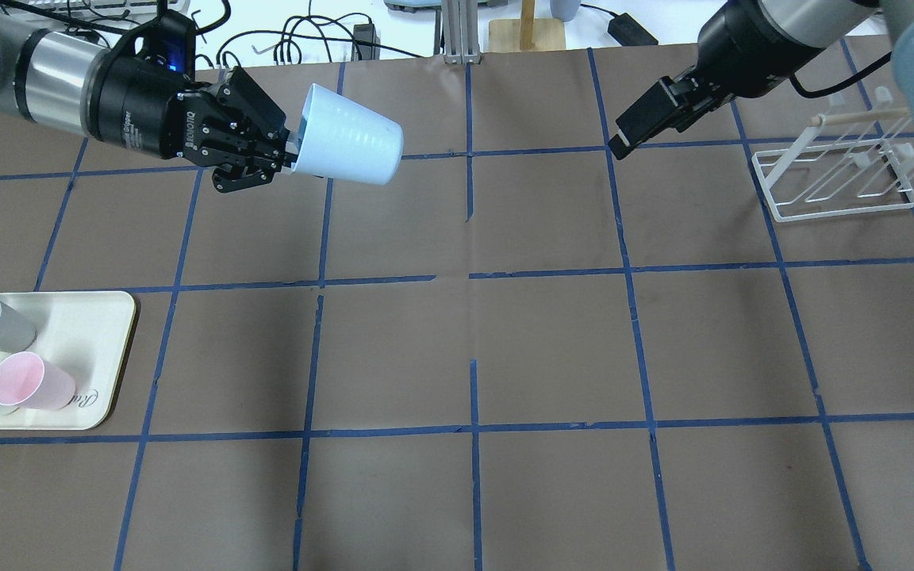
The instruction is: Transfer IKEA cup to right arm and place on rack
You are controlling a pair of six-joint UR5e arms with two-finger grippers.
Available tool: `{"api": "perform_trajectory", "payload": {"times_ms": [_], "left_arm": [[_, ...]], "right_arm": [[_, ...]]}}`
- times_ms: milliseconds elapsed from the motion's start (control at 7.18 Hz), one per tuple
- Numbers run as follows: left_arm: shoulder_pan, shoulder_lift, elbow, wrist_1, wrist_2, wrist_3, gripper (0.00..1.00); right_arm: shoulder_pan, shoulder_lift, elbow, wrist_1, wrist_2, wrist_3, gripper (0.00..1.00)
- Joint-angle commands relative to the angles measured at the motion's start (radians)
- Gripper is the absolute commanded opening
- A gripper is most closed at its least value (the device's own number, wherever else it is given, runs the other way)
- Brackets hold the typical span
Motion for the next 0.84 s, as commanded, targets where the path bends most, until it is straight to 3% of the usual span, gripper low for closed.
{"api": "perform_trajectory", "payload": {"times_ms": [0, 139, 557, 696], "left_arm": [[-0.047, 0.037, -0.075, -0.029, -0.113, 0.003, 0.00], [-0.070, 0.048, -0.100, -0.027, -0.155, -0.005, 0.00], [-0.108, 0.040, -0.116, -0.085, -0.218, -0.002, 0.00], [-0.114, 0.037, -0.117, -0.096, -0.242, -0.008, 0.00]], "right_arm": [[-0.037, 0.003, 0.029, 0.002, 0.183, -0.234, 1.00], [-0.037, -0.017, 0.030, 0.011, 0.267, -0.336, 1.00], [-0.038, -0.138, 0.146, 0.155, 0.322, -0.606, 1.00], [-0.032, -0.159, 0.176, 0.162, 0.440, -0.670, 1.00]]}}
